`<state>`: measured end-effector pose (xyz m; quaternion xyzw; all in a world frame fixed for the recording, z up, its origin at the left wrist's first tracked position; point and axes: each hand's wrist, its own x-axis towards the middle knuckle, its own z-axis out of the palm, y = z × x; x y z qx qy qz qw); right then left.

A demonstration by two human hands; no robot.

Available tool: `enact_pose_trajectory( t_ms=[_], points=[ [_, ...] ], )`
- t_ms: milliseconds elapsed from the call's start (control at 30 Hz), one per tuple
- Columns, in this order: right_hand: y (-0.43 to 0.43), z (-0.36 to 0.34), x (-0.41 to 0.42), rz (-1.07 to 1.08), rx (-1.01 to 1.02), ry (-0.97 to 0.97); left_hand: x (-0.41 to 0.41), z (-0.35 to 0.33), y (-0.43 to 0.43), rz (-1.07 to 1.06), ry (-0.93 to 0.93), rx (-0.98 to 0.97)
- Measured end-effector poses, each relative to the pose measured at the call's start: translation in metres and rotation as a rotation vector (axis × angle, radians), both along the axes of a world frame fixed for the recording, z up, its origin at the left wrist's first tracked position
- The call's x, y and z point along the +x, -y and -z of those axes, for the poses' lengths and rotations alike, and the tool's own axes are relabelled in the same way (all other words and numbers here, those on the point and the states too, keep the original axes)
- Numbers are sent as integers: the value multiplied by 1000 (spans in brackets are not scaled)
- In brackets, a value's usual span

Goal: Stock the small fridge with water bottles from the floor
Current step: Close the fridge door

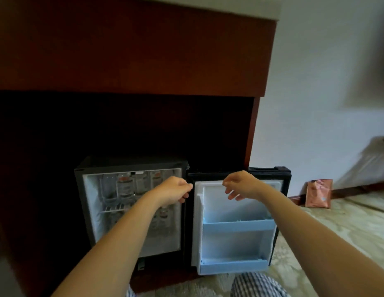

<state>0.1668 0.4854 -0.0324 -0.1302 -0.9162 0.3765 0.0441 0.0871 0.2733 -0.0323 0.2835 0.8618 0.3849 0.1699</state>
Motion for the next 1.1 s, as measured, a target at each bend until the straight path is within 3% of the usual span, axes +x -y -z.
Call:
enact_pose_trajectory(
  t_ms=[200,367,533,767,967,1100],
  points=[
    [-65,-7,5,124,-31,-13,-11,-4,-58,92,-136,-74],
    [-111,0,-23,249,157,-93,-43,0,-102,145,-218,-47],
    [-146,7,-73,330,218,-81,-91,4,-148,123,-291,-71],
    [-188,-1,-116,223,262,283,-142,12,-209,199,-140,-212],
    [-203,15,-115,130,67,279,-151,14,-224,210,85,-276],
    [-197,11,-106,73,39,279,-145,10,-219,187,209,-300]
  ],
)
